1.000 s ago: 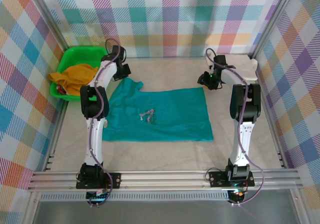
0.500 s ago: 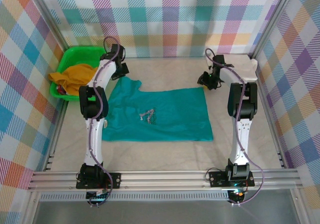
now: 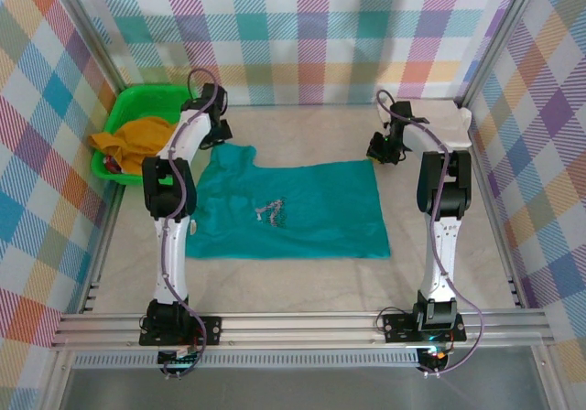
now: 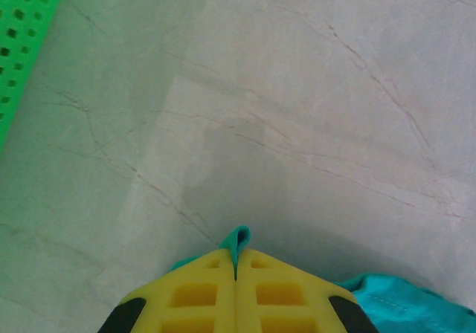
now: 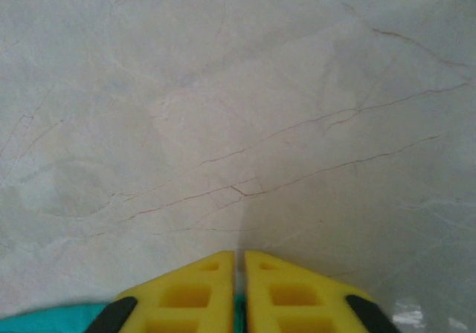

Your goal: Fold and stack the t-shirts

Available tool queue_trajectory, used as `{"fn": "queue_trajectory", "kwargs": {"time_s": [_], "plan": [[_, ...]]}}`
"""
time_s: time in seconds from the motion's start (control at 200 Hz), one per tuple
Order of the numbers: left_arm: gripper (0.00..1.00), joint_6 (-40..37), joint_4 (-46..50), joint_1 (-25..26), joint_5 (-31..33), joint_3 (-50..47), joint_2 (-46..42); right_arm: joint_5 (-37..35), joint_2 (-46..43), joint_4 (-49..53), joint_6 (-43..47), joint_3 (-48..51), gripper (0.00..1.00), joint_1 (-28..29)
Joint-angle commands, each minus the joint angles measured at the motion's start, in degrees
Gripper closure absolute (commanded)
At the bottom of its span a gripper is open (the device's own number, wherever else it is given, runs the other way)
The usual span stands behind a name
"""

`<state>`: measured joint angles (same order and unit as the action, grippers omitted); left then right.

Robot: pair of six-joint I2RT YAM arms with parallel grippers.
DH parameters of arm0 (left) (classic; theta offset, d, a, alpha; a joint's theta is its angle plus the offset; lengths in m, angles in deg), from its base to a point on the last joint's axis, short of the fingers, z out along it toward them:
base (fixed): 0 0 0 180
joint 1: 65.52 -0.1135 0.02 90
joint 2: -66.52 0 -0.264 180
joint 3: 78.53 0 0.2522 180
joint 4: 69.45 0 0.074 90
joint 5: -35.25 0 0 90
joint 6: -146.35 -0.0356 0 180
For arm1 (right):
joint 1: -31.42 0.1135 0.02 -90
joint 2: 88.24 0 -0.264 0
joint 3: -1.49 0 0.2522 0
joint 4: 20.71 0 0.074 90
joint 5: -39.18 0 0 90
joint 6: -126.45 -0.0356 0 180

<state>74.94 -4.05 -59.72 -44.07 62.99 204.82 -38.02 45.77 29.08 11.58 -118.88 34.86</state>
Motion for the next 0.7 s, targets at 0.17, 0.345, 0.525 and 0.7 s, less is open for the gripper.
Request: {"fn": "queue_trajectory", "kwargs": {"time_s": [0.17,0.345,0.525,0.7], "plan": [[1.0,-1.2,1.6,-1.6,0.3,-1.9,-4.8,0.8,-2.1,-2.2,-0.7,1.7,1.0,0.5],[1.0,-2.7,1.4,-1.5,-4.9,1.7,-2.6,0.2,-6.1,-5.3,-1.4,3.2,1.0,-0.1],[1.0,-3.5,3.1,-0.9,-9.0,11.0,2.7,1.4,-7.6,-7.2,-3.0,1.8,1.0,-0.9],[1.0,-5.2,5.6,-0.4,-10.3,22.3,7.5,1.1,-8.6,-8.1,-3.7,-0.1,1.0,-1.3]]}}
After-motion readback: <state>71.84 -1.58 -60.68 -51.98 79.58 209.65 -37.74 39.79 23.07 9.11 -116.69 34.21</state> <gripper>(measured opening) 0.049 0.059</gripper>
